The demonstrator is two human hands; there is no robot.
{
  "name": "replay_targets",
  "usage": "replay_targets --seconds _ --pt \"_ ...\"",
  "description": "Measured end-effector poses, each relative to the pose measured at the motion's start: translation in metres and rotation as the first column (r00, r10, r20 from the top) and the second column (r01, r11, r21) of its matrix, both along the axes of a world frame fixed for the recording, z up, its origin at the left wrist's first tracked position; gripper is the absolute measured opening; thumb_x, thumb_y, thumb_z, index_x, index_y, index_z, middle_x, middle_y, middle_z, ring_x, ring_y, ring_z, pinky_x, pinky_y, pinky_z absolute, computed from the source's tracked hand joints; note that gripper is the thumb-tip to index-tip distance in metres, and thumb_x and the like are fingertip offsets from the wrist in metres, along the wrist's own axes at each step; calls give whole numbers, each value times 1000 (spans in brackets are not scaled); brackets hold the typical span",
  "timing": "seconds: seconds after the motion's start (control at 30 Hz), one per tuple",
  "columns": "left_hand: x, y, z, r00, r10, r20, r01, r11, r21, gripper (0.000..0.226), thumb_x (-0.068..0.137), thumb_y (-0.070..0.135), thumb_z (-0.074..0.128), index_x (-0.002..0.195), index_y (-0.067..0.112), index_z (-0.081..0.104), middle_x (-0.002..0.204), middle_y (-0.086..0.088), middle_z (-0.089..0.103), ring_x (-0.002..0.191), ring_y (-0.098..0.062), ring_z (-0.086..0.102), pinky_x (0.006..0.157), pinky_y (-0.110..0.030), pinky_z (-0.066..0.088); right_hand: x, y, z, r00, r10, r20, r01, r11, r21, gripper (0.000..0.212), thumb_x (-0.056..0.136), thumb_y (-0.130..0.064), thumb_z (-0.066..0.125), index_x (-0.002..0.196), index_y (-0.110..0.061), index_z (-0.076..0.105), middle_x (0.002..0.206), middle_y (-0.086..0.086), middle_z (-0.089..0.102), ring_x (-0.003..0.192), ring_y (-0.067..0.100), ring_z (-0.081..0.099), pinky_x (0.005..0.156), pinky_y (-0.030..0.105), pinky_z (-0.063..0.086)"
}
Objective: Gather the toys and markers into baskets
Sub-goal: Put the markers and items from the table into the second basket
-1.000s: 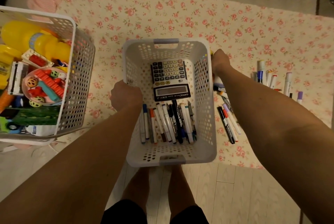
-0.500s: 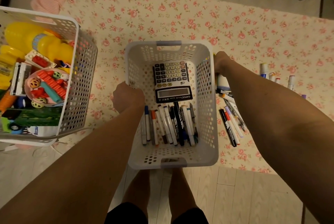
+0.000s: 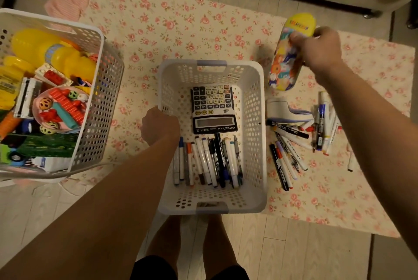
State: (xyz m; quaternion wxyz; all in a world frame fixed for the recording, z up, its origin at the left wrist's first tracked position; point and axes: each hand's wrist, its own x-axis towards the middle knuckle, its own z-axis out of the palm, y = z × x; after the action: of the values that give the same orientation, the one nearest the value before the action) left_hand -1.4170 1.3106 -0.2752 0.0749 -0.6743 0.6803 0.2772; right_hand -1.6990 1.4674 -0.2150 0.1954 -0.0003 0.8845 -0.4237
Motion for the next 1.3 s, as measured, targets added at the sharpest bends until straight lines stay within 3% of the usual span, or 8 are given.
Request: replay_targets --seconds 0.1,0.23,0.43,0.6,0.67,0.9,1.03,1.3 --pt "-1 0 1 1000 -5 13 5 1000 -5 33 86 19 54 117 9 59 118 -13 61 108 -33 60 90 -43 51 3 -12 37 1000 4 30 0 991 -134 36 79 -41 69 103 -15 62 97 0 71 80 11 70 67 31 57" --pt "1 2 0 999 -16 -35 15 1000 -27 34 82 15 53 115 11 58 113 -12 63 104 -33 60 87 -41 51 33 -36 62 962 213 168 -197 975 -105 41 86 -40 65 111 -7 64 91 0 72 75 12 68 62 27 51" --pt "3 4 0 995 -71 -76 66 995 -69 33 83 8 51 116 12 51 106 -15 63 96 -36 60 69 -34 38 101 -69 32 759 554 343 -588 809 -3 43 80 -49 68 89 -7 67 84 4 73 77 21 71 73 37 59" --pt "4 3 -2 994 -59 -88 55 997 -57 36 81 14 55 116 14 49 108 -15 62 100 -39 57 73 -37 40 149 -100 -20 736 607 301 -665 731 151 38 85 -41 67 64 -15 49 68 1 54 69 22 56 56 31 42" --pt "5 3 -1 993 -64 -96 59 997 -47 37 81 15 56 117 13 49 109 -16 62 100 -38 57 71 -36 38 163 -110 -37 741 616 266 -667 719 194 36 87 -39 65 67 -16 45 70 -1 49 68 20 51 51 29 33" --pt "6 0 -5 991 -71 -111 66 997 -44 33 84 21 58 115 14 48 104 -14 62 96 -36 59 69 -38 42 187 -131 -77 851 514 107 -523 810 266 42 94 -35 55 115 1 57 114 17 62 107 32 60 74 30 41" --pt "6 -1 -9 993 -58 -107 54 998 -38 33 84 23 58 114 16 48 105 -13 61 97 -35 58 75 -41 46 195 -137 -88 873 469 130 -487 831 270 44 97 -34 51 120 4 50 121 20 56 112 34 55 84 36 43" --pt "5 -1 -9 990 -64 -125 60 998 -34 31 84 30 58 110 15 51 105 -11 63 95 -33 59 75 -40 47 200 -132 -86 900 395 184 -416 904 97 30 96 -19 51 116 4 53 115 17 57 105 30 55 73 29 34"
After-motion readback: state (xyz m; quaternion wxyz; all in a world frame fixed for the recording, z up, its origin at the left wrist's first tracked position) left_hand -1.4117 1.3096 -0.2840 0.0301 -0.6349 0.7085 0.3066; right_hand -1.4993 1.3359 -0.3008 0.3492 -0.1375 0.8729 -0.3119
